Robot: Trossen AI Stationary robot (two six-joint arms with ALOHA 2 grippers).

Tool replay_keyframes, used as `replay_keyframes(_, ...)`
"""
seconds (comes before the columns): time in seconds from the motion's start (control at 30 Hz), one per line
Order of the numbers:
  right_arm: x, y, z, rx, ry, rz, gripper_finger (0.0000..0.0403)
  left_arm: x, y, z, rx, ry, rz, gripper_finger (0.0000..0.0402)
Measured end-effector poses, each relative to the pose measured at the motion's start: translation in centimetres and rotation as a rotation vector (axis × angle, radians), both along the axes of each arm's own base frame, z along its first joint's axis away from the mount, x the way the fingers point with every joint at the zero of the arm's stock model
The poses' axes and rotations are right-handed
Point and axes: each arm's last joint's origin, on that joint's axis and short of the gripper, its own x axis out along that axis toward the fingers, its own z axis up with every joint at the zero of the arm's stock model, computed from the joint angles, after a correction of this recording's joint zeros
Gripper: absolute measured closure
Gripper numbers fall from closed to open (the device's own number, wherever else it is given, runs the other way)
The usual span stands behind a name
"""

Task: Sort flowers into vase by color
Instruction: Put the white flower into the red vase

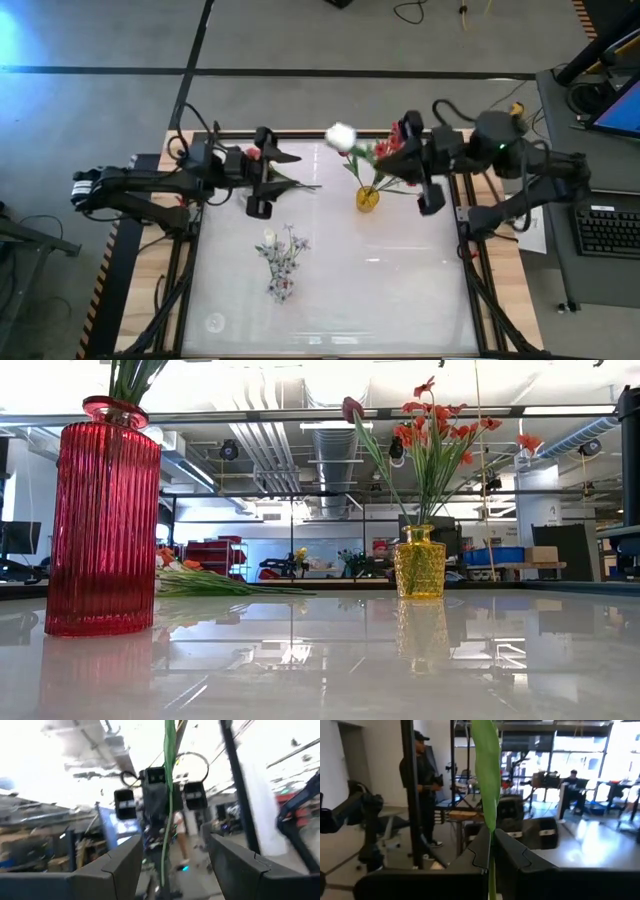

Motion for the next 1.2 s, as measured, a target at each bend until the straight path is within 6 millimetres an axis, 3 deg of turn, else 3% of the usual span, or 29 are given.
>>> replay_keyframes(0.37, 4.2, 3.1, -2.5, 0.028, 0.103, -0.002, 0.0394, 4.3, -2.4, 1.5, 0.021, -0.021, -0.151, 0.0194)
replay_keyframes(0.83, 7.4, 3.7, -3.9, 0.022, 0.096, -0.031, 0.0392, 6.1, -2.9, 2.3, 0.035, -0.030, -0.186, 0.0197)
replay_keyframes(1.0, 8.0, 3.8, -4.2, 0.000, 0.093, -0.038, 0.0391, 6.0, -2.9, 2.5, 0.032, -0.035, -0.180, 0.0233)
replay_keyframes(1.2, 8.4, 3.7, -4.5, -0.002, 0.101, -0.089, 0.0390, 6.0, -2.9, 2.5, 0.020, -0.027, -0.184, 0.0316)
